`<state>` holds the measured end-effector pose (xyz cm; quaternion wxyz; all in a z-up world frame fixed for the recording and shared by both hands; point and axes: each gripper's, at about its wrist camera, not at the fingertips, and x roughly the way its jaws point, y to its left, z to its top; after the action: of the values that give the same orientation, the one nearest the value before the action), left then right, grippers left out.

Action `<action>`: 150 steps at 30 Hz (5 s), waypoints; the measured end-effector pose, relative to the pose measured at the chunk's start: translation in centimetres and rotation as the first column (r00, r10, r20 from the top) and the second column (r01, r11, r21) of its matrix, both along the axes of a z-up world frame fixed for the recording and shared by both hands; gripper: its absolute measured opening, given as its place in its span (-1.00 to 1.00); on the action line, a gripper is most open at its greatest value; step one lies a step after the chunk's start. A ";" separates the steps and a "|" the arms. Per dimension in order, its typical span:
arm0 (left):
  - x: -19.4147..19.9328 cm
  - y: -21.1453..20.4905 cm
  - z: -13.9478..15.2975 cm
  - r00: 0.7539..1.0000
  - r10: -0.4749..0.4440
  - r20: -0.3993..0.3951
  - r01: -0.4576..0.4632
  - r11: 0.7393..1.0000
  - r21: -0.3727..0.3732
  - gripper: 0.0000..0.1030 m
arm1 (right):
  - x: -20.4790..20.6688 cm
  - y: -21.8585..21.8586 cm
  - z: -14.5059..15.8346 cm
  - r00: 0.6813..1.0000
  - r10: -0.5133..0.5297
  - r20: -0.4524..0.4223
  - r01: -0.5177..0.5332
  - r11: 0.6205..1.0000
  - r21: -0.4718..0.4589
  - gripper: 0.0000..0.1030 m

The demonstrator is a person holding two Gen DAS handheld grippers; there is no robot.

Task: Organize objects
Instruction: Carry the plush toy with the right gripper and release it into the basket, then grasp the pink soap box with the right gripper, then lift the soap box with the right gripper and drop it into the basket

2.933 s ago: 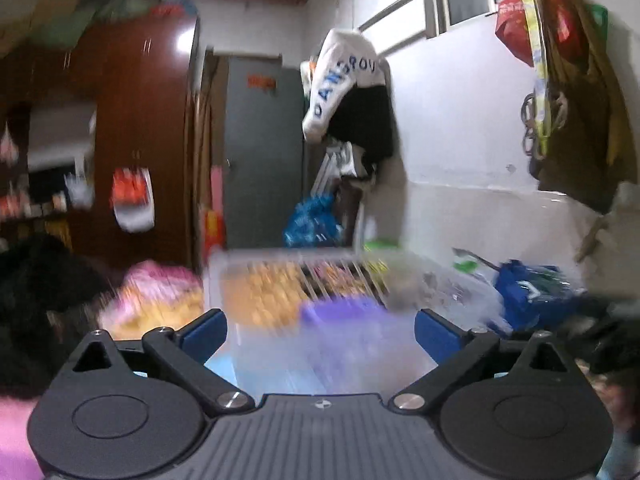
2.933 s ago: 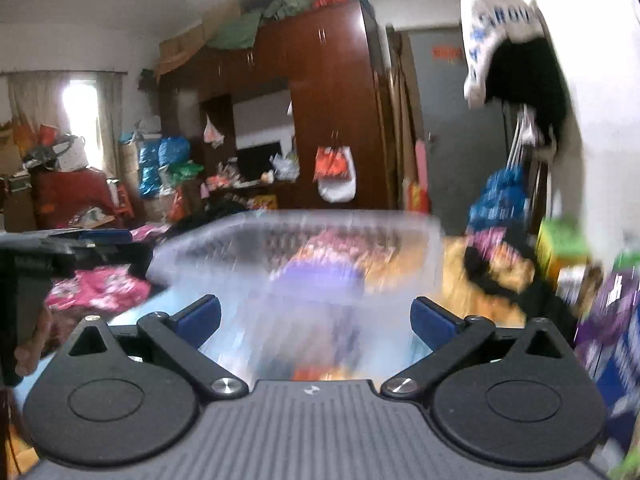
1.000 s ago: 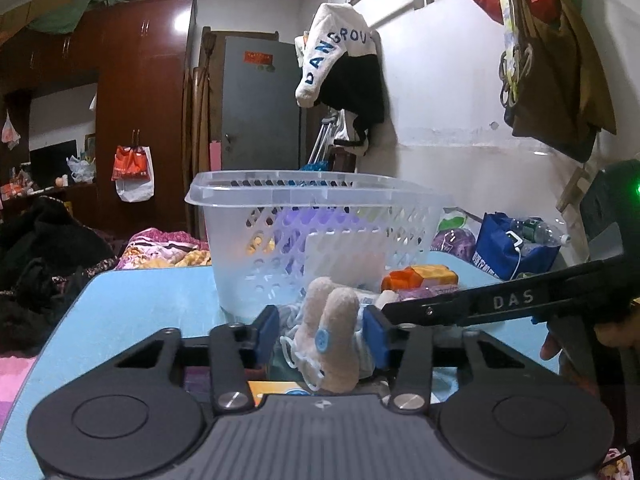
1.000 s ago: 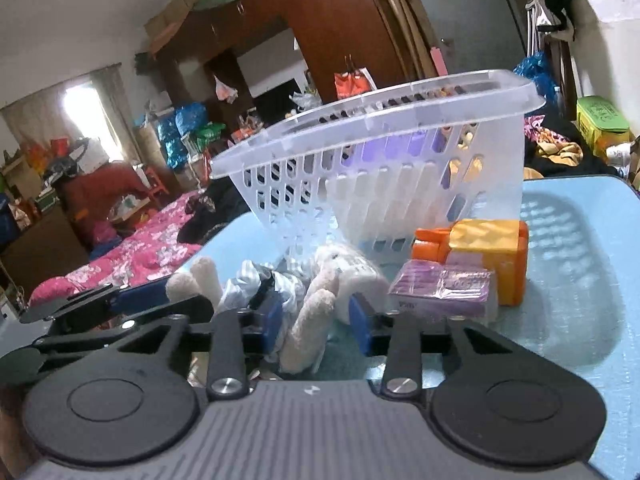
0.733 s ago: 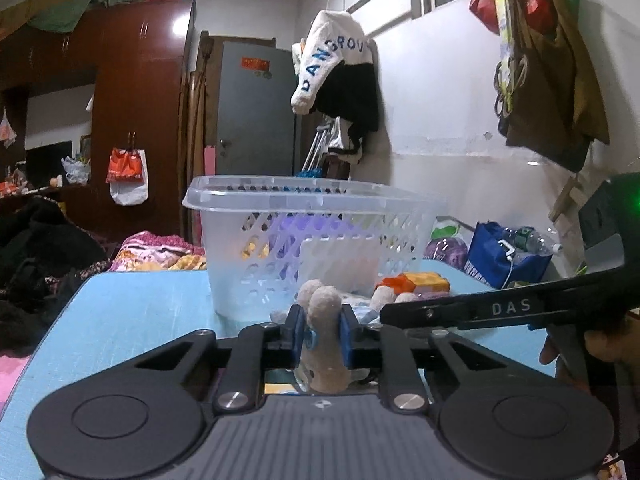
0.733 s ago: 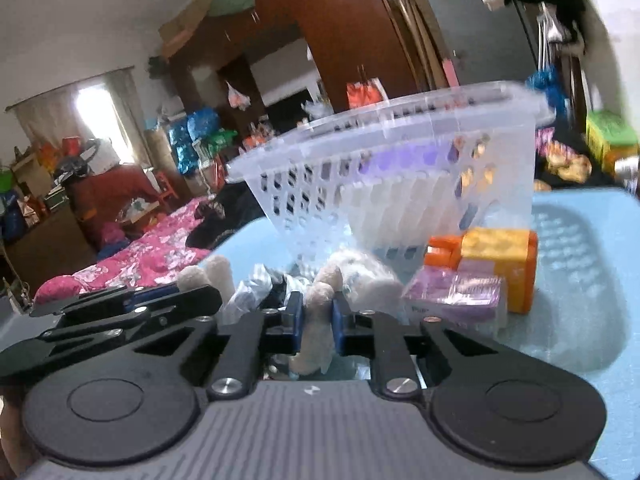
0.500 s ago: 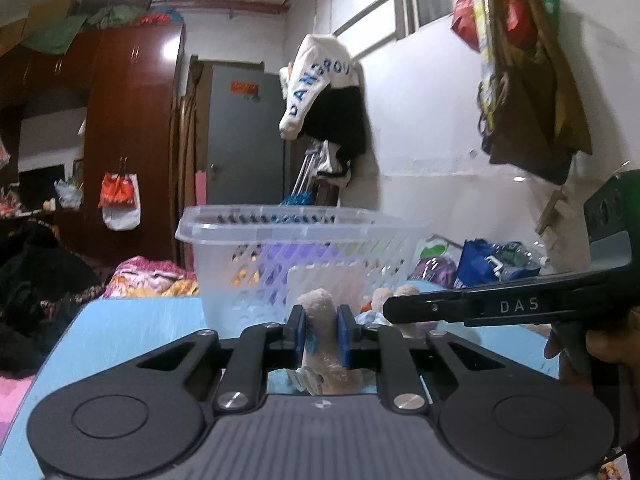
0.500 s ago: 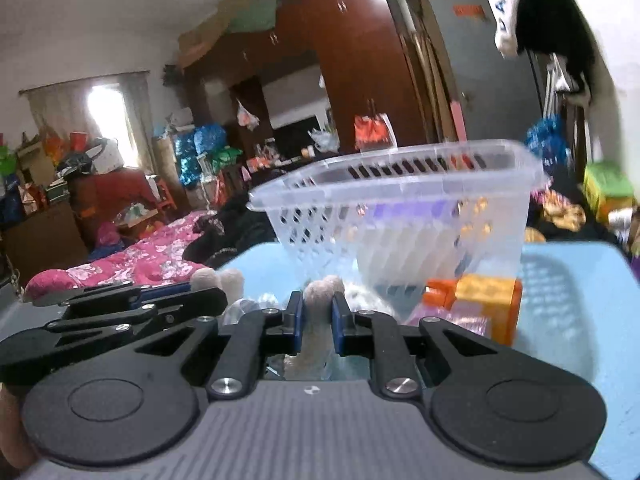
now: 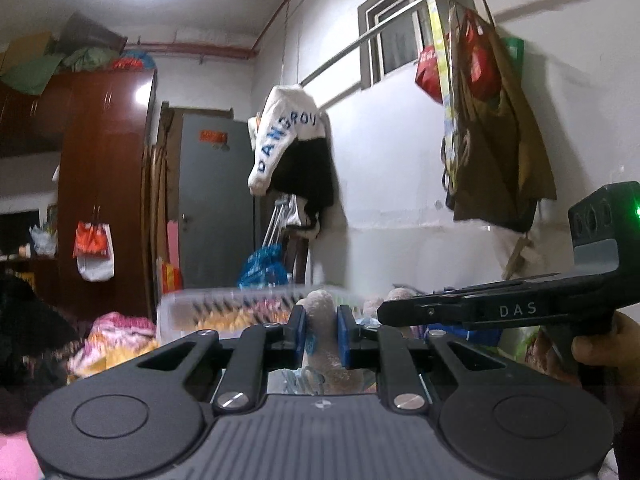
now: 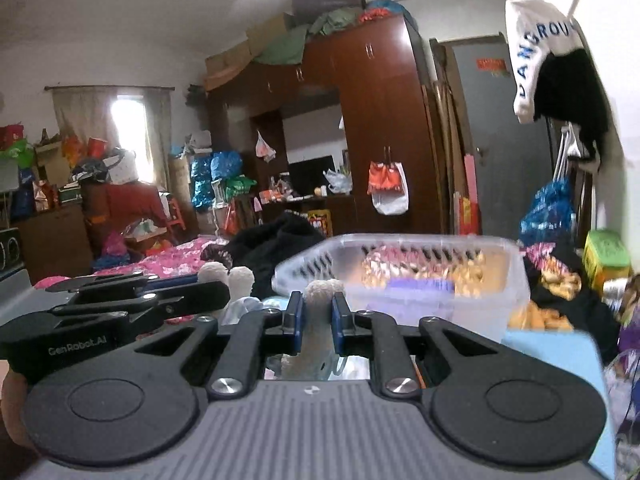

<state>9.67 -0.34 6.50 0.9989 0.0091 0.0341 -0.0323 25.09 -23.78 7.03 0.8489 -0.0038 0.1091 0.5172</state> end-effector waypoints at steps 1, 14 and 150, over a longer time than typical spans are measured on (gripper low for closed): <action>0.3 0.1 0.9 1.000 -0.001 0.011 0.001 1.000 0.006 -0.62 | 0.1 0.4 1.0 1.000 -0.007 0.015 0.007 1.000 0.002 -0.68; 10.4 5.1 6.1 0.997 0.063 -0.041 -0.061 0.997 0.054 -0.62 | 7.9 10.0 2.9 1.000 -0.030 0.004 0.030 0.999 -0.028 -0.69; 1.6 4.9 -0.5 0.995 0.092 0.026 -0.089 0.992 -0.087 0.35 | 3.5 -4.1 -2.3 0.982 -0.187 -0.030 0.190 0.975 0.115 0.35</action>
<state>11.30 4.59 5.99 0.9992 -0.0347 0.0181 0.0118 28.61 -27.91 4.73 0.8918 0.0613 0.0863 0.4399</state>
